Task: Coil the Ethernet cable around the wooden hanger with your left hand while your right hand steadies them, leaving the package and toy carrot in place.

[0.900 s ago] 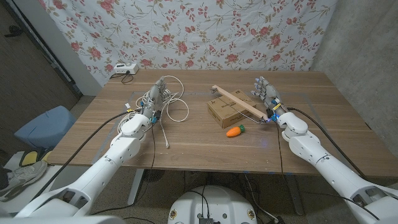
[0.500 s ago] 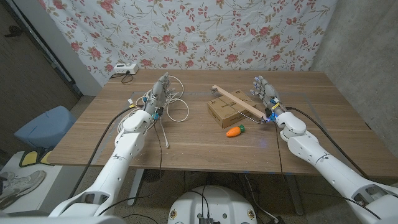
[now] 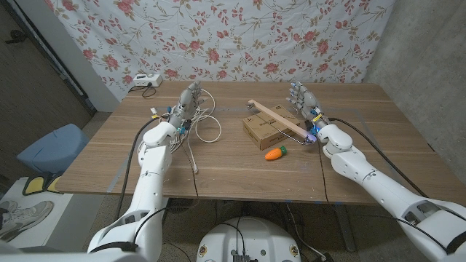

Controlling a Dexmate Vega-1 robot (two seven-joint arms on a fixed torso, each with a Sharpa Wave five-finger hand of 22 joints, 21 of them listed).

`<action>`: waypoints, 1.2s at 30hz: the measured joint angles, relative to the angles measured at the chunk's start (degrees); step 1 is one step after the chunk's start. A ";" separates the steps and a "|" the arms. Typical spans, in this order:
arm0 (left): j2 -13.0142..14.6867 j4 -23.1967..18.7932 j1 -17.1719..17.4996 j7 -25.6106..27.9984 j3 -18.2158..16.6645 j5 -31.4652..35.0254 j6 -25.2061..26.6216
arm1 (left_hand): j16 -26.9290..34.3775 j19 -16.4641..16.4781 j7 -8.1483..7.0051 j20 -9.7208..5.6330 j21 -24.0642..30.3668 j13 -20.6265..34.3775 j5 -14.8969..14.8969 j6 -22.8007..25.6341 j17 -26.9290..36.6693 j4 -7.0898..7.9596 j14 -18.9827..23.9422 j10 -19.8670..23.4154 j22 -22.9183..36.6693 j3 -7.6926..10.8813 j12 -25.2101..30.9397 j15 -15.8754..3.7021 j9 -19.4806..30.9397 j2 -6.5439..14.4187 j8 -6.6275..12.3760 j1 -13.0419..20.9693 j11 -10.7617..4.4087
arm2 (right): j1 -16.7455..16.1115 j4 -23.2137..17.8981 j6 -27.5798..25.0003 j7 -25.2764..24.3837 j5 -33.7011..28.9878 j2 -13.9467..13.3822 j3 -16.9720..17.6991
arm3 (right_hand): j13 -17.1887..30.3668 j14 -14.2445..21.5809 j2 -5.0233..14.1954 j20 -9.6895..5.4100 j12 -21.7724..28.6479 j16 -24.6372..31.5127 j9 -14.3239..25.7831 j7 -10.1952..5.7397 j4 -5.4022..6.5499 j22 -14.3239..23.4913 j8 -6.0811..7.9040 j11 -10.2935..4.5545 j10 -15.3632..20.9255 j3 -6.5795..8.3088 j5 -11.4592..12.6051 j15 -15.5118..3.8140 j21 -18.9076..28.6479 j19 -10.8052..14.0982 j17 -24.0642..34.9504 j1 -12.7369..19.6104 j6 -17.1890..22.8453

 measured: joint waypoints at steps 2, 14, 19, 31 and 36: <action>-0.58 0.31 -0.46 -1.49 -0.41 1.01 0.04 | 0.00 0.00 0.00 0.00 0.00 0.00 0.00 0.00 0.00 0.00 0.17 0.05 0.00 0.00 0.00 0.01 0.00 0.00 0.00 0.00 0.05 | 0.70 0.50 0.32 0.65 0.19 0.06 -0.62 | 0.00 0.00 0.00 0.00 0.15 0.00 0.00 0.00 0.00 0.00 0.00 -0.01 0.18 0.00 0.00 0.00 0.00 0.00 0.00 0.00 0.00; -4.21 0.93 -3.06 -11.05 -0.94 7.38 1.24 | 0.00 -0.20 0.13 -0.21 0.00 0.00 0.00 0.12 -0.15 -0.24 1.01 0.89 -0.01 0.24 0.44 0.22 0.01 0.01 0.22 0.47 0.45 | 5.40 2.95 2.28 6.86 1.71 0.09 -5.35 | 0.00 2.07 -0.09 0.19 0.15 0.70 0.00 0.21 -0.31 0.00 0.00 0.10 0.89 0.31 0.00 -0.02 0.00 1.84 0.00 0.10 0.21; -5.07 0.82 -3.71 -12.69 -0.53 8.40 1.53 | 0.00 -0.20 0.22 -0.21 0.00 -0.01 0.00 0.22 -0.15 -0.24 1.01 0.89 -0.01 0.24 0.44 0.22 0.01 0.08 0.22 0.54 0.45 | 6.40 3.18 2.30 9.00 2.10 -0.13 -6.59 | -0.01 2.36 -0.53 0.20 0.15 0.89 0.00 -0.11 -0.31 0.00 0.00 0.09 0.89 0.31 0.00 0.31 0.00 2.46 -0.01 0.54 0.52; -6.38 -0.34 -4.19 -14.46 -1.06 11.03 2.19 | 0.00 -0.20 0.22 -0.20 0.00 -0.01 0.00 0.21 -0.14 -0.48 1.00 0.89 -0.01 -0.01 0.43 0.23 0.01 -0.03 0.21 0.65 0.45 | 8.17 3.88 2.09 10.37 3.25 -1.86 -9.20 | -0.01 2.35 -0.53 0.20 0.15 0.89 -0.01 0.10 -0.30 -0.01 0.00 0.30 1.31 0.31 0.00 0.31 0.00 2.46 -0.01 0.54 0.73; -6.83 -1.28 -4.01 -12.20 -2.64 11.43 1.78 | 0.00 -0.20 0.22 -0.20 0.00 -0.01 0.00 0.21 -0.14 -0.48 1.00 0.89 -0.01 -0.01 0.43 0.23 0.01 -0.22 0.21 0.84 0.45 | 7.35 3.39 2.40 8.11 3.85 -3.33 -9.01 | -0.01 2.35 -0.52 0.20 0.15 0.89 -0.01 0.10 -0.49 -0.01 0.00 0.30 1.31 0.49 0.00 0.31 -0.45 2.46 -0.01 0.54 0.72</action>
